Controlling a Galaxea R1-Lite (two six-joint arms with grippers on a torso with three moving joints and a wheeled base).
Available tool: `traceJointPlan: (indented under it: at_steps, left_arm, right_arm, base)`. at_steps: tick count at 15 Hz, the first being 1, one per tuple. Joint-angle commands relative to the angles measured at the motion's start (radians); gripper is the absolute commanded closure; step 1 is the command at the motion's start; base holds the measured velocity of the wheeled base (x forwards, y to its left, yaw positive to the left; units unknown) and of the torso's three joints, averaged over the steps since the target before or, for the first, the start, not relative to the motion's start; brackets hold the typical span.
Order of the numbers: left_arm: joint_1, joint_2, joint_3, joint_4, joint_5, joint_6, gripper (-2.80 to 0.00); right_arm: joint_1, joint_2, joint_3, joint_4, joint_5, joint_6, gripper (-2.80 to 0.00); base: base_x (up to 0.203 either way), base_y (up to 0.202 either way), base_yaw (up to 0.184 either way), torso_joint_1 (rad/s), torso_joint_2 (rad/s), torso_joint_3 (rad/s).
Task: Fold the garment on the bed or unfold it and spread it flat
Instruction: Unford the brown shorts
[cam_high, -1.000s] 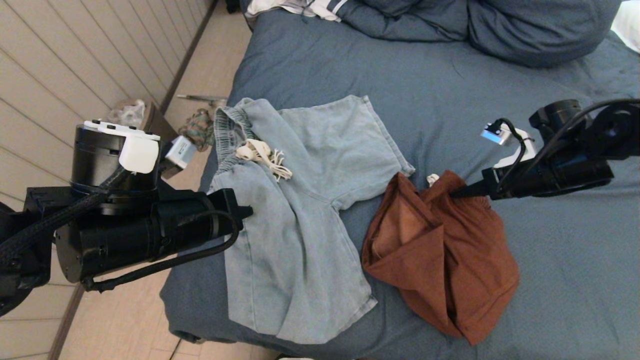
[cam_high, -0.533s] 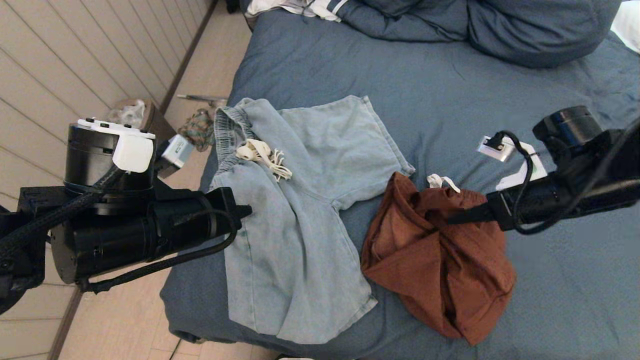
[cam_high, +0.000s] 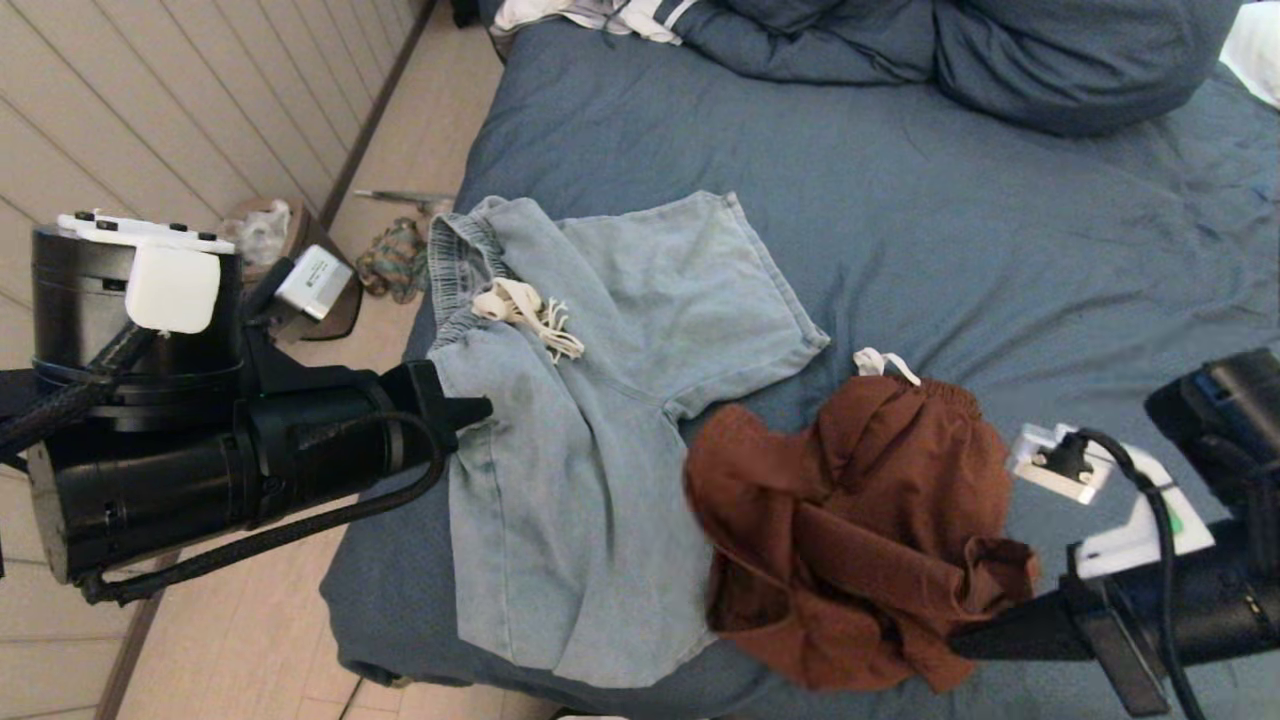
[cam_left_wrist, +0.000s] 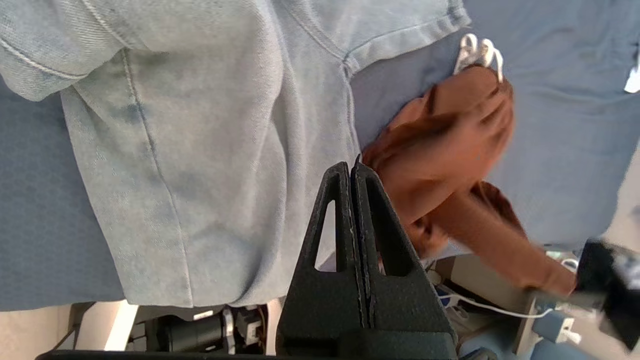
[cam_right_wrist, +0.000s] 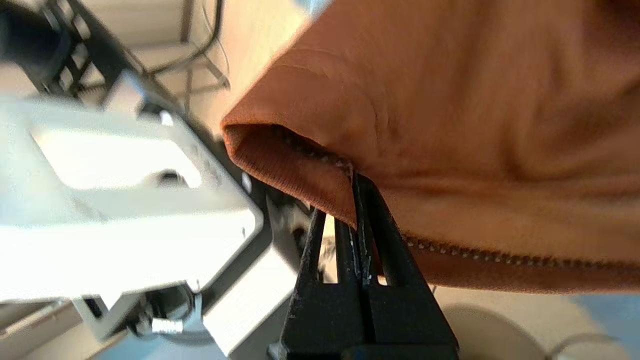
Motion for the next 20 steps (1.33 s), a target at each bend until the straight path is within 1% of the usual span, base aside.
traceJointPlan:
  at_steps: [1, 4, 7, 8, 12, 14, 17, 19, 20]
  left_arm:
    - [-0.003, -0.015, 0.002, -0.002, 0.001, -0.003, 0.00]
    - [-0.008, -0.014, 0.002, -0.002, 0.001, -0.003, 0.00]
    - [-0.013, -0.011, 0.004, -0.002, 0.000, -0.004, 0.00]
    - [-0.017, -0.011, 0.008, -0.003, 0.000, -0.004, 0.00]
    - [-0.026, -0.015, 0.010, -0.003, -0.001, -0.005, 0.00]
    - [-0.026, -0.014, 0.010, -0.003, 0.001, -0.005, 0.00]
    - [-0.026, -0.012, 0.009, -0.004, 0.000, -0.005, 0.00]
    - [-0.027, 0.007, -0.001, -0.004, -0.008, -0.005, 0.00]
    - [-0.029, 0.026, -0.014, -0.003, -0.026, -0.006, 0.00]
  right_arm:
    - [-0.002, -0.086, 0.082, 0.003, -0.010, -0.015, 0.00]
    - [0.020, -0.126, 0.154, 0.003, -0.016, -0.039, 0.00]
    - [0.102, -0.115, 0.159, 0.003, -0.014, -0.032, 0.00]
    - [0.126, -0.113, 0.152, 0.002, -0.013, -0.032, -2.80]
    - [0.273, -0.115, 0.160, 0.005, -0.019, -0.041, -2.80]
    - [0.282, -0.125, 0.177, 0.005, -0.020, -0.046, -2.80]
    - [0.224, -0.123, 0.137, 0.004, -0.019, -0.040, -2.80]
    - [0.078, -0.110, 0.075, 0.004, -0.016, -0.035, -2.80]
    - [-0.012, -0.097, 0.034, 0.005, -0.016, -0.033, 0.00]
  base:
    - [0.000, 0.000, 0.000, 0.000, 0.00, 0.000]
    - [0.000, 0.000, 0.000, 0.000, 0.00, 0.000]
    - [0.000, 0.000, 0.000, 0.000, 0.00, 0.000]
    - [0.000, 0.000, 0.000, 0.000, 0.00, 0.000]
    - [0.000, 0.000, 0.000, 0.000, 0.00, 0.000]
    - [0.000, 0.000, 0.000, 0.000, 0.00, 0.000]
    - [0.000, 0.000, 0.000, 0.000, 0.00, 0.000]
    - [0.000, 0.000, 0.000, 0.000, 0.00, 0.000]
    - [0.000, 0.000, 0.000, 0.000, 0.00, 0.000]
